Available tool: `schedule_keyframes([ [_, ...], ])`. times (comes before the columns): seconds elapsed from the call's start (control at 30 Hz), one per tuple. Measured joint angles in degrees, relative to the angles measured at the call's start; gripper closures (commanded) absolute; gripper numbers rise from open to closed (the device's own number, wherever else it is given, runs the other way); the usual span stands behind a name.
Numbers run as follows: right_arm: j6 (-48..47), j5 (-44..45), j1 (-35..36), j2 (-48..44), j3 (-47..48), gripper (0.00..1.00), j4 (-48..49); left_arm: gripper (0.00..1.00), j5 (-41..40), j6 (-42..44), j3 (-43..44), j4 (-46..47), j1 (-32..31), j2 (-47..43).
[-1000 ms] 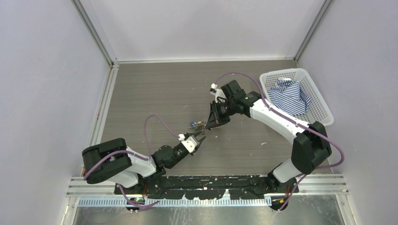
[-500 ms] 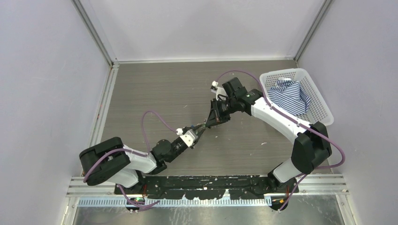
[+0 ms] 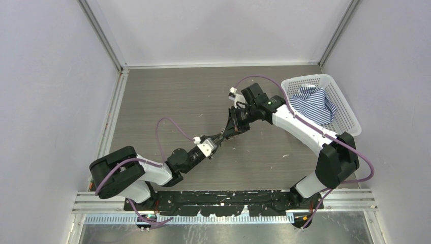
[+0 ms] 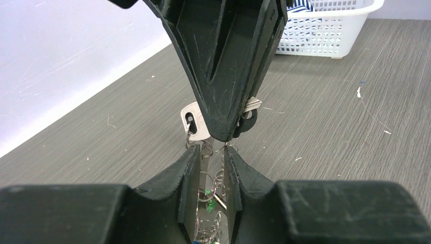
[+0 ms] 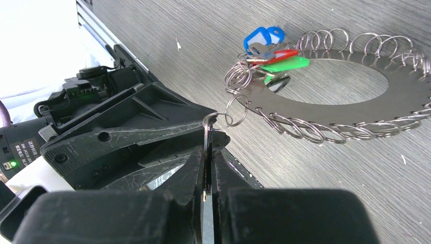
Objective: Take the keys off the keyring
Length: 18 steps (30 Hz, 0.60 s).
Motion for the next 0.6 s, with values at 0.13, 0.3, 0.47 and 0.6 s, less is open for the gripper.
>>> schedule_keyframes([
  [0.13, -0.02, -0.02, 0.00, 0.00, 0.61, 0.99, -0.35, 0.73, 0.00, -0.02, 0.35, 0.00, 0.42, 0.35],
  [0.3, -0.02, -0.02, 0.00, 0.00, 0.76, 0.99, -0.39, 0.72, -0.04, -0.39, 0.28, 0.00, 1.62, 0.33],
  [0.47, -0.02, -0.04, 0.00, 0.00, 0.94, 0.99, -0.76, 0.62, 0.42, -0.83, 0.20, 0.00, 2.23, 0.33],
  [0.6, -0.04, -0.04, 0.00, 0.00, 1.44, 0.99, -1.18, 0.57, 2.34, -1.84, 0.20, -0.02, 2.93, 0.33],
])
